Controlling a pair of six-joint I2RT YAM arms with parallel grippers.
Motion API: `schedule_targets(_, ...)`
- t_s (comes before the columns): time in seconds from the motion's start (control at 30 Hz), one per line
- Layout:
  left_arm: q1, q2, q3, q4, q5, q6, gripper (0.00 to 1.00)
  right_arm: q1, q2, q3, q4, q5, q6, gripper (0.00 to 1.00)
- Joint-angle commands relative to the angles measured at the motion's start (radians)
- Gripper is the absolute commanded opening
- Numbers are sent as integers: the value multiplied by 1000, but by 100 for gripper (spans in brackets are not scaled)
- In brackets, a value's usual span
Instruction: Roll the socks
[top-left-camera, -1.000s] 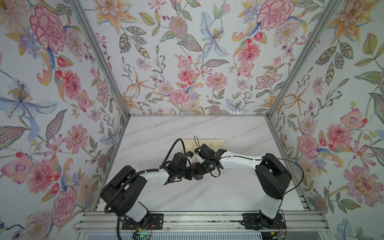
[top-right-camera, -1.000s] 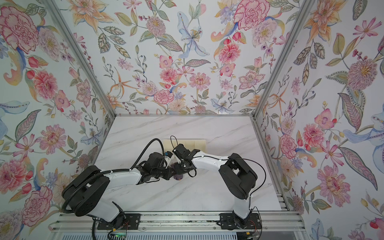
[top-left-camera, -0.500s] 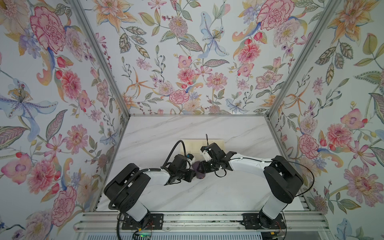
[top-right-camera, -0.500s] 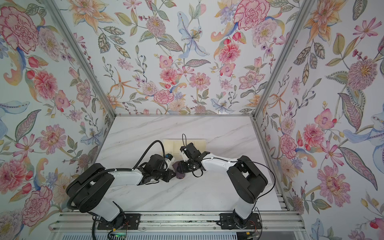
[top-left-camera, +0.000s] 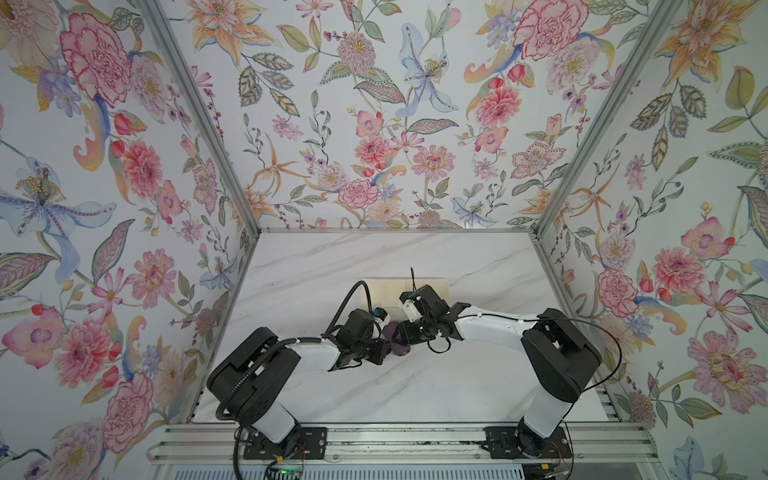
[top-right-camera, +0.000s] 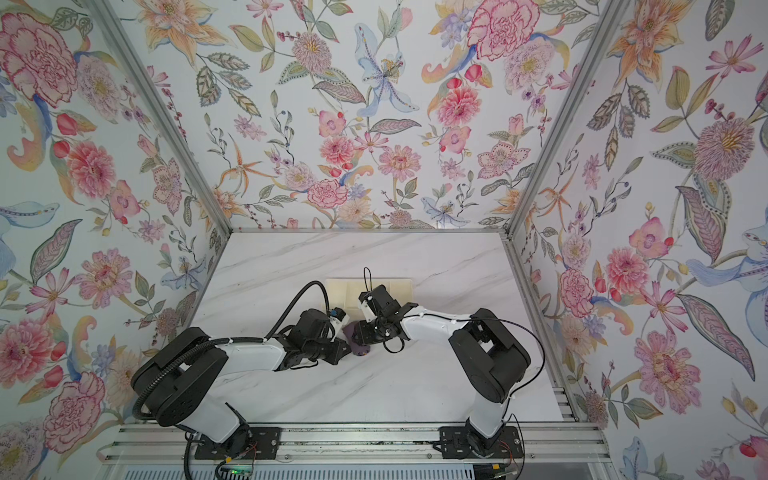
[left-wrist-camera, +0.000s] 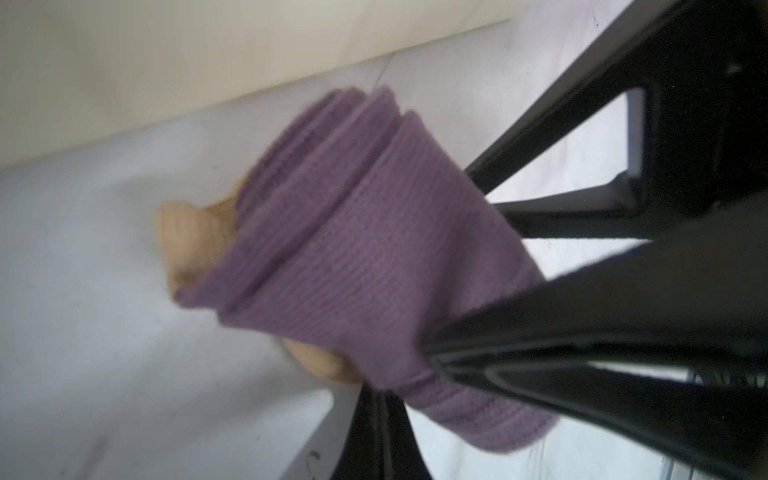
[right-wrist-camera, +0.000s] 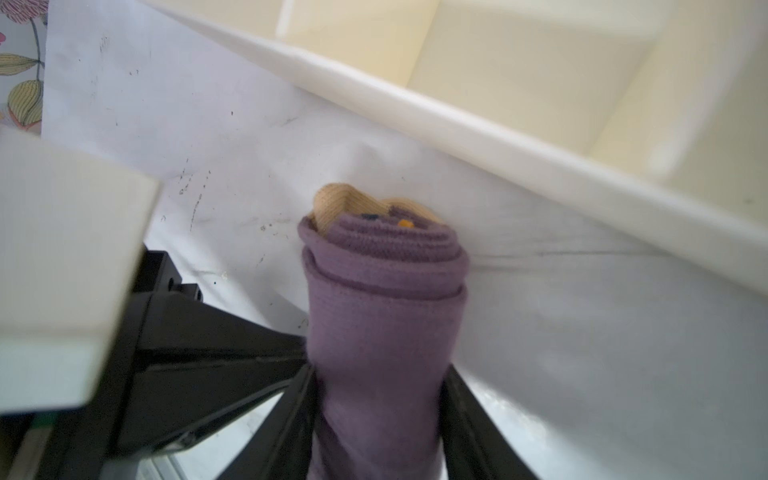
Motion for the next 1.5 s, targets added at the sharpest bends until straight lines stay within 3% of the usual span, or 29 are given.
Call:
schedule_targets(0.0,12,-15,-24,-104,-20,1,0,25,24,41,-81,63,-40,49)
schedule_targets(0.2,50,-135,-32,-155,-13,7,0,70,75,111,-206,181,-73,45)
schedule_targets(0.47,76,-253,-24,-148,-4,-11,0,92,88,119,-225,210,-72,44)
schedule_targets(1.17,45,-89,-13,60,41,-64,0,101,114,129,-220,202,-79,44)
schedule_targets(1.47,25,34,19,1,-21,-30,0,95,114,121,-202,172,-88,45)
